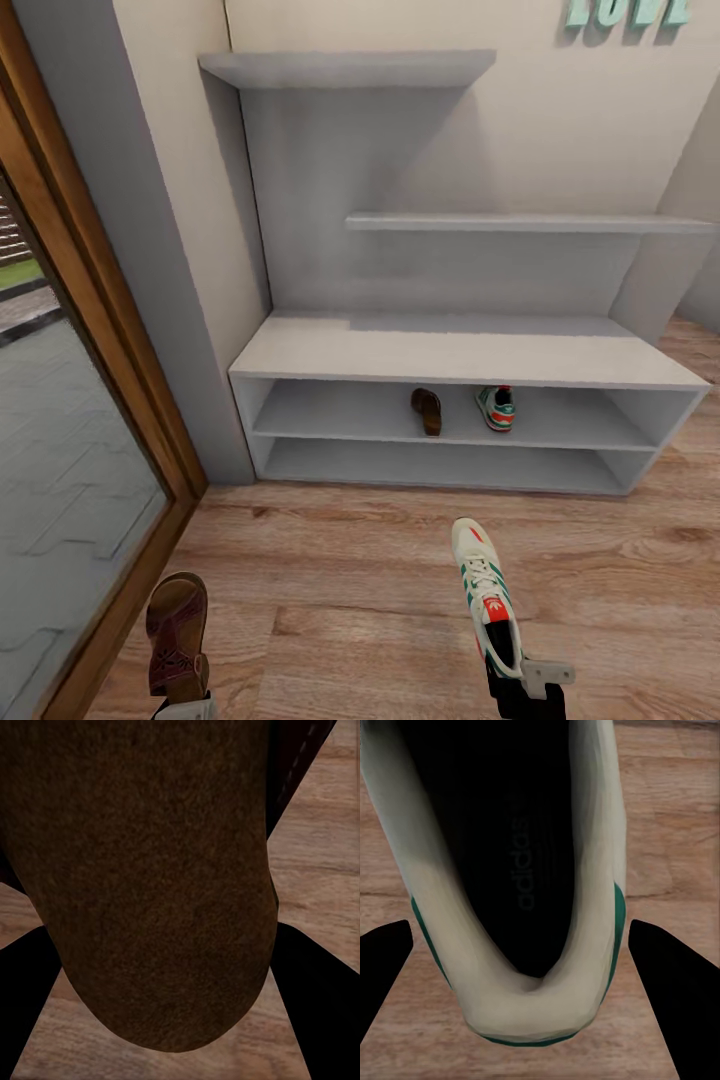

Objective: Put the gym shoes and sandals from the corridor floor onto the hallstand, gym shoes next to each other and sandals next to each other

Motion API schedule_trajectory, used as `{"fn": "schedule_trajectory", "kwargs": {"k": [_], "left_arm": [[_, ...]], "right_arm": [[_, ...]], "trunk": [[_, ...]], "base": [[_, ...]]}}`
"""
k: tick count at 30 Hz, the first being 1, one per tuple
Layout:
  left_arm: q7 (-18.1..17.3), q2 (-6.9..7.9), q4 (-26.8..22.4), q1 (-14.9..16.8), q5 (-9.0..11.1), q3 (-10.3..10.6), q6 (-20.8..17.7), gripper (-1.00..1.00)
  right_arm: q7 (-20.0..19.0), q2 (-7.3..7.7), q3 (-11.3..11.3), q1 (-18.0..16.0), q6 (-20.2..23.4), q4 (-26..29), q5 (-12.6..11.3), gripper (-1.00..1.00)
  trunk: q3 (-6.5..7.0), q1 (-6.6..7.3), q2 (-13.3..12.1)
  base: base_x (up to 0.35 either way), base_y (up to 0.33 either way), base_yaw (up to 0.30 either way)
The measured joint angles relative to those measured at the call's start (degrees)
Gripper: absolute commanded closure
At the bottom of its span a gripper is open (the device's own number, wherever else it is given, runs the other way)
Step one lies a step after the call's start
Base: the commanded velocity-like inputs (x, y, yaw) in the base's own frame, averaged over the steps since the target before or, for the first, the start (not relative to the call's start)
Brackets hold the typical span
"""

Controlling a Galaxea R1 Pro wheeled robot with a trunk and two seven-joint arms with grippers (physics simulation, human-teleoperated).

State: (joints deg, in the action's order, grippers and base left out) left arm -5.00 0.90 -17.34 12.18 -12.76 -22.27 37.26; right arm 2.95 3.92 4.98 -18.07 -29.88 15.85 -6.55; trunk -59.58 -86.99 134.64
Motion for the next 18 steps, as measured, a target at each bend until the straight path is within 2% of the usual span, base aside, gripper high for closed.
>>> {"fn": "schedule_trajectory", "kwargs": {"k": [13, 16, 18], "left_arm": [[0.00, -0.02, 0.00, 0.06, -0.30, 0.36, -0.23, 1.00], [-0.09, -0.08, 0.00, 0.11, -0.42, 0.50, -0.68, 1.00], [-0.04, -0.11, 0.00, 0.27, -0.45, 0.54, -1.00, 1.00]], "right_arm": [[0.21, 0.01, -0.23, 0.00, -0.02, 0.02, -0.14, 1.00], [0.36, 0.39, -0.48, 0.00, -0.01, 0.12, -0.29, 1.00], [0.54, 1.38, -1.24, -0.01, -0.04, 0.20, -0.60, 1.00]], "trunk": [[0.00, 0.00, 0.00], [0.00, 0.00, 0.00], [0.00, 0.00, 0.00]], "base": [[0.000, 0.000, 0.000], [0.000, 0.000, 0.000], [0.000, 0.000, 0.000]]}}
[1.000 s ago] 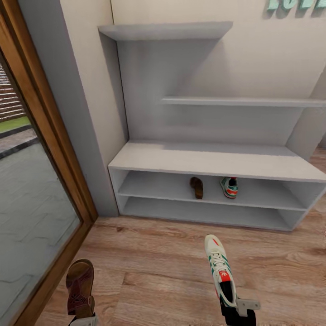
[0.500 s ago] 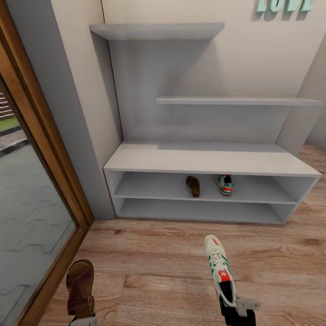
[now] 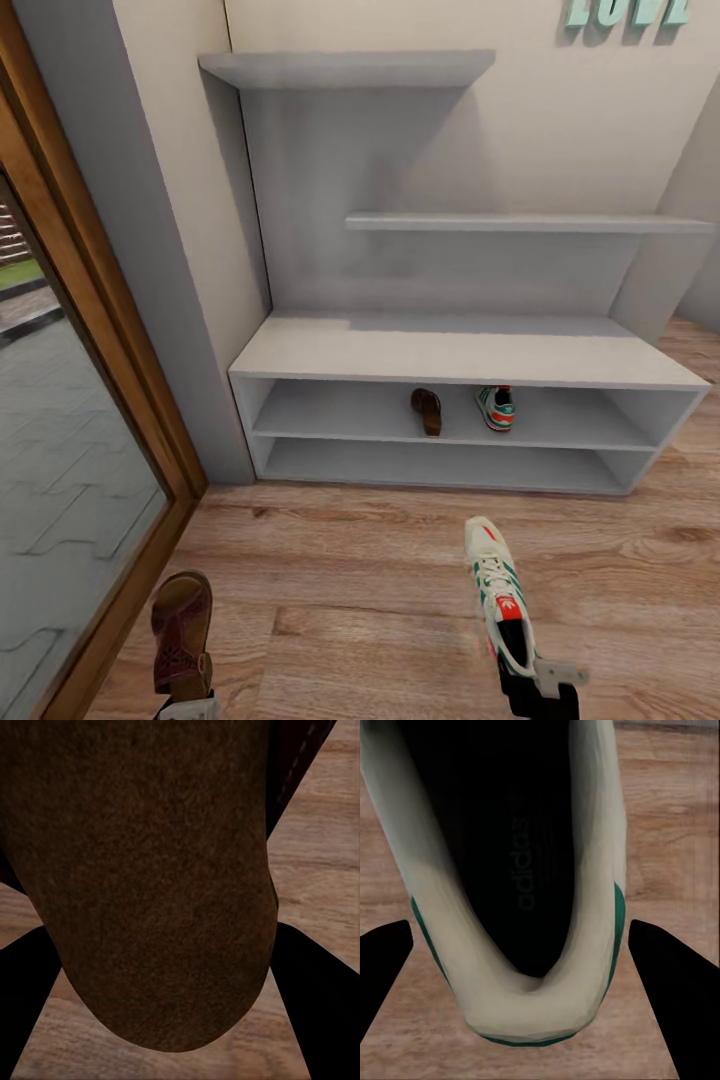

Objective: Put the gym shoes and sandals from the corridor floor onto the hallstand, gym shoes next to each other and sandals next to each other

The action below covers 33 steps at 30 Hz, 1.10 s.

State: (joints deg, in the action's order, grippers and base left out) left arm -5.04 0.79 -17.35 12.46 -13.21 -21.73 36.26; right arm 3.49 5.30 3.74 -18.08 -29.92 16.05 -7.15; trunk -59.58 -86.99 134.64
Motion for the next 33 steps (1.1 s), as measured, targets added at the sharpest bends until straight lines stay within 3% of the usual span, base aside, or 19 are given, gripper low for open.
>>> {"fn": "schedule_trajectory", "kwargs": {"k": [3, 7, 8, 10, 12, 16, 19, 20, 22, 24, 29, 33], "left_arm": [[0.02, -0.20, -0.02, 0.43, -0.05, 0.09, -0.46, 1.00], [-0.04, -0.51, -0.89, 1.80, -0.15, 0.11, -5.71, 1.00], [-0.08, -0.53, -0.98, 2.36, -0.15, 0.12, -6.92, 1.00], [-0.36, -0.58, -1.25, 4.92, -0.09, 0.27, -11.84, 1.00], [-0.67, -0.69, -1.35, 7.83, -0.42, 0.77, -16.49, 1.00], [-0.70, -1.19, -1.39, 13.39, -2.42, 3.35, -23.51, 1.00], [-0.48, -3.51, -1.40, 19.88, -3.52, 6.19, -33.42, 1.00], [-0.35, -4.82, -1.11, 22.87, -3.75, 7.56, -38.48, 1.00], [-0.57, -5.47, -1.21, 26.22, -3.72, 8.20, -42.35, 1.00], [-1.00, -6.99, -1.06, 32.63, -3.43, 8.89, -51.89, 1.00], [-1.02, -7.39, -1.20, 37.39, -3.86, 8.94, -57.73, 1.00], [-1.04, -7.33, -1.27, 38.22, -4.56, 11.60, -58.87, 1.00]], "right_arm": [[0.33, 3.55, -3.92, 0.00, 0.03, 0.04, -0.15, 1.00], [0.05, 8.94, -17.66, -0.01, 0.08, 0.19, -0.33, 1.00], [-0.05, 9.57, -19.07, 0.00, 0.10, 0.21, -0.16, 1.00], [-0.10, 12.06, -24.78, -0.01, 0.15, 0.41, -0.33, 1.00], [-0.13, 14.62, -28.67, -0.01, 0.28, 0.46, -0.15, 1.00], [-0.03, 17.59, -33.98, 0.00, 0.58, 0.48, -0.05, 1.00], [0.02, 20.22, -39.61, 0.01, 5.45, 0.51, -0.10, 1.00], [0.11, 21.60, -42.88, 0.02, 10.00, 0.55, -0.11, 1.00], [0.05, 22.43, -44.53, 0.01, 12.11, 0.85, 0.14, 1.00], [-0.11, 22.42, -45.58, 0.00, 13.29, 3.46, 0.39, 1.00], [-0.14, 21.97, -45.74, 0.01, 13.49, 4.13, 0.36, 1.00], [-0.13, 21.65, -45.78, 0.01, 13.49, 4.27, 0.36, 1.00]], "trunk": [[0.00, 0.00, 0.00], [0.01, 0.00, 0.00], [0.00, 0.00, 0.00], [0.01, 0.00, 0.00], [0.01, 0.00, 0.00], [0.01, 0.00, 0.00], [0.01, 0.00, 0.00], [0.01, 0.00, -0.01], [0.01, 0.00, 0.00], [0.01, 0.00, 0.00], [0.01, 0.00, 0.00], [0.00, 0.00, 0.00]], "base": [[0.000, 0.000, 0.000], [0.000, 0.000, 0.000], [0.000, 0.000, 0.000], [0.000, 0.000, 0.000], [0.000, 0.000, 0.000], [0.000, 0.000, 0.000], [0.000, 0.000, 0.000], [0.000, 0.000, 0.000], [0.000, 0.000, 0.000], [0.000, 0.000, 0.000], [0.000, 0.000, 0.000], [0.000, 0.000, 0.000]]}}
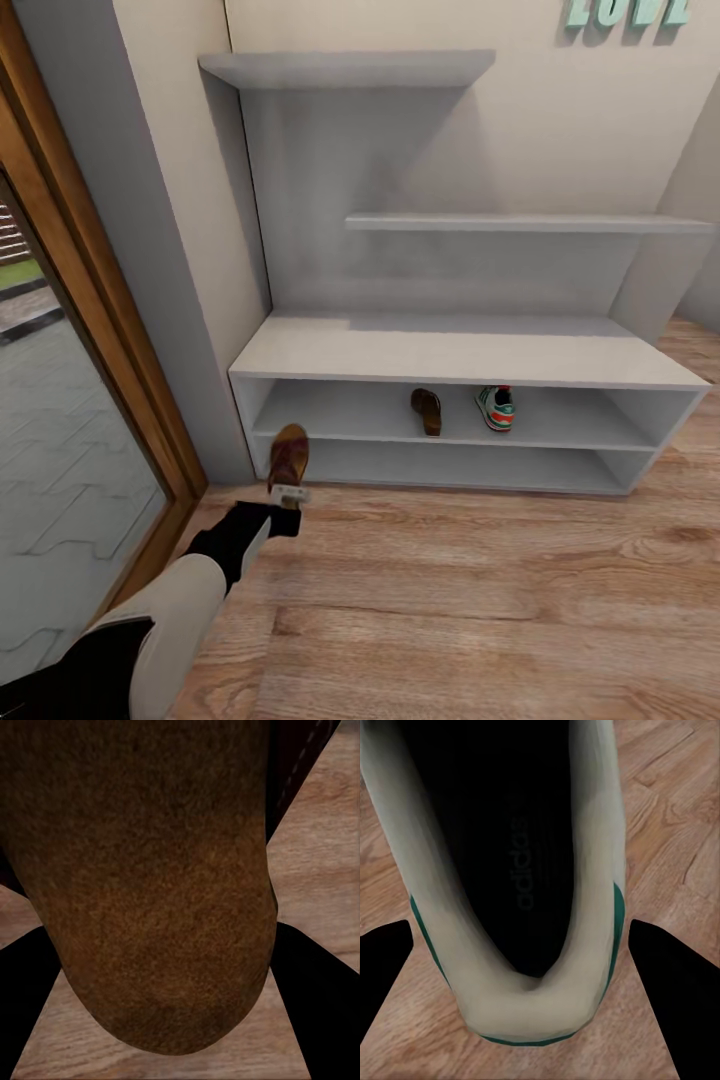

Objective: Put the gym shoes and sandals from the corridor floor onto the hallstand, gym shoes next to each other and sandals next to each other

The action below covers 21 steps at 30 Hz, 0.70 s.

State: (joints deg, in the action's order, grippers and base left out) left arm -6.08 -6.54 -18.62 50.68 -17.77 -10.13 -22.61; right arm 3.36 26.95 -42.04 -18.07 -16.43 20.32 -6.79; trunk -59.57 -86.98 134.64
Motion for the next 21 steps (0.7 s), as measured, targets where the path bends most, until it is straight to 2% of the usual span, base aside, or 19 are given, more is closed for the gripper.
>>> {"fn": "schedule_trajectory", "kwargs": {"k": [3, 7, 12, 17, 21], "left_arm": [[-0.25, -0.05, -0.04, 0.56, -0.12, 1.42, -1.27, 1.00], [-2.68, -0.09, -0.68, 1.90, -0.17, 2.00, -5.06, 1.00], [-3.94, -0.01, -2.58, 2.59, -0.28, 2.16, -7.11, 1.00], [-4.24, -0.11, -4.18, 3.94, -0.28, 2.13, -12.27, 1.00], [-4.29, -0.06, -4.39, 4.18, -0.32, 2.12, -13.62, 1.00]], "right_arm": [[-0.05, -0.05, -0.05, 0.00, 0.01, 0.03, 0.05, 1.00], [-0.08, -0.07, 0.05, 0.00, 0.01, 0.03, 0.08, 1.00], [-0.15, -0.07, 0.09, 0.01, 0.05, -0.08, 0.11, 1.00], [-0.17, -0.07, 0.09, 0.00, 0.05, -0.12, 0.15, 1.00], [-0.17, -0.08, 0.09, 0.00, 0.01, -0.10, 0.16, 1.00]], "trunk": [[0.00, 0.00, 0.00], [0.00, 0.00, 0.00], [-1.14, -1.10, 1.99], [-2.45, -2.19, 3.99], [-3.53, -3.07, 5.60]], "base": [[0.000, 0.000, 0.000], [0.000, 0.000, 0.000], [0.000, 0.000, 0.000], [0.000, 0.000, 0.000], [0.000, 0.000, 0.000]]}}
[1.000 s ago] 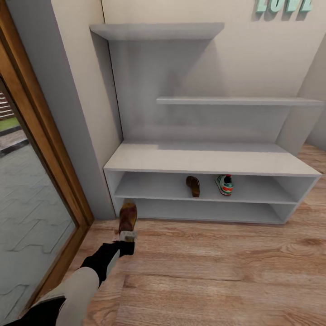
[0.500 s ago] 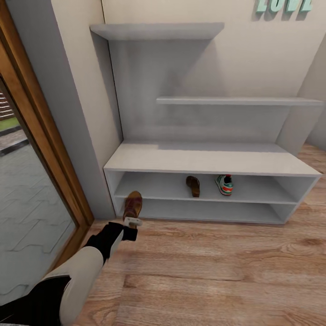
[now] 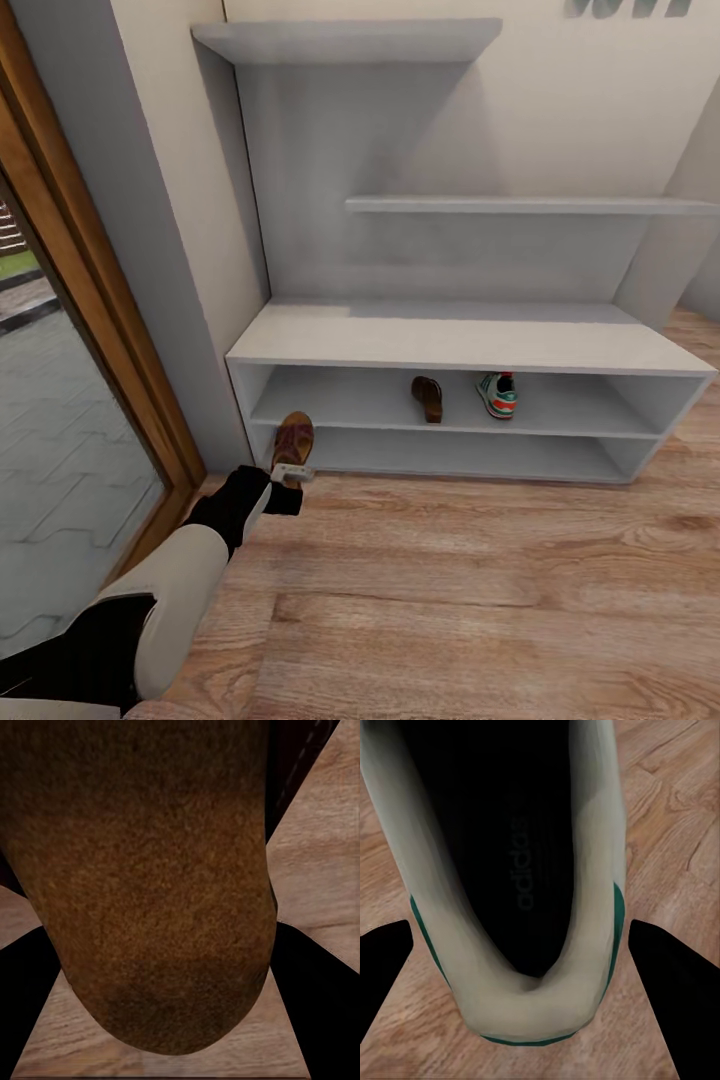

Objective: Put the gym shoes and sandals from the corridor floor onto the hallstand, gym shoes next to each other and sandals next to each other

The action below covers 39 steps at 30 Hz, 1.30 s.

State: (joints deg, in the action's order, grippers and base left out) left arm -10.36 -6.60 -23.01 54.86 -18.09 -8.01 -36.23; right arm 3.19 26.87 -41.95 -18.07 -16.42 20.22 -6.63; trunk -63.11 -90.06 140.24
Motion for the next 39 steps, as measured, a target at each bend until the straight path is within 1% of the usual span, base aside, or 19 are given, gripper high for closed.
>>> {"fn": "schedule_trajectory", "kwargs": {"k": [8, 17, 18, 19, 20, 24, 29, 39], "left_arm": [[-0.09, 0.15, 0.01, -0.29, 0.02, 0.08, -0.45, 1.00], [-0.10, 0.42, -0.04, -0.15, -0.01, 0.09, -0.53, 1.00], [-0.11, 0.22, -0.38, 1.59, 0.19, 0.10, -0.88, 1.00], [-0.09, 0.21, -0.41, 2.01, 0.07, 0.09, -1.03, 1.00], [-0.10, 0.14, -0.49, 2.93, 0.16, 0.09, -1.84, 1.00], [-0.10, 0.21, -0.60, 3.89, -0.08, 0.10, -4.24, 1.00], [-0.09, 0.63, -0.56, 3.24, 0.01, 0.40, -3.81, 1.00], [-0.19, 0.77, -0.44, 3.12, 0.06, 0.25, -3.50, 1.00]], "right_arm": [[0.00, 0.00, 0.02, 0.00, -0.03, -0.01, 0.00, 1.00], [0.00, -0.08, 0.08, 0.00, -0.04, -0.08, 0.00, 1.00], [0.00, -0.16, 0.13, 0.00, -0.07, -0.19, 0.05, 1.00], [0.00, -0.16, 0.10, -0.01, -0.08, -0.19, 0.09, 1.00], [0.00, -0.16, 0.15, -0.01, -0.10, -0.22, 0.20, 1.00], [-0.01, -0.17, 0.19, -0.01, -0.12, -0.29, 0.62, 1.00], [-0.01, -0.17, 0.17, -0.01, -0.12, -0.34, 0.80, 1.00], [0.00, -0.17, 0.17, 0.00, -0.12, -0.36, 0.81, 1.00]], "trunk": [[-2.19, -1.65, 2.98], [-5.01, -1.88, 3.11], [-5.25, -1.90, 3.12], [-5.50, -1.93, 3.14], [-5.51, -1.92, 3.14], [-5.54, -1.93, 3.14], [-5.54, -1.92, 3.14], [-5.54, -1.90, 3.14]], "base": [[0.000, 0.000, 0.000], [0.000, 0.000, 0.000], [0.000, 0.000, 0.000], [0.000, 0.000, 0.000], [0.000, 0.000, 0.000], [0.000, 0.000, 0.000], [0.033, -0.012, 0.000], [0.199, -0.175, 0.000]]}}
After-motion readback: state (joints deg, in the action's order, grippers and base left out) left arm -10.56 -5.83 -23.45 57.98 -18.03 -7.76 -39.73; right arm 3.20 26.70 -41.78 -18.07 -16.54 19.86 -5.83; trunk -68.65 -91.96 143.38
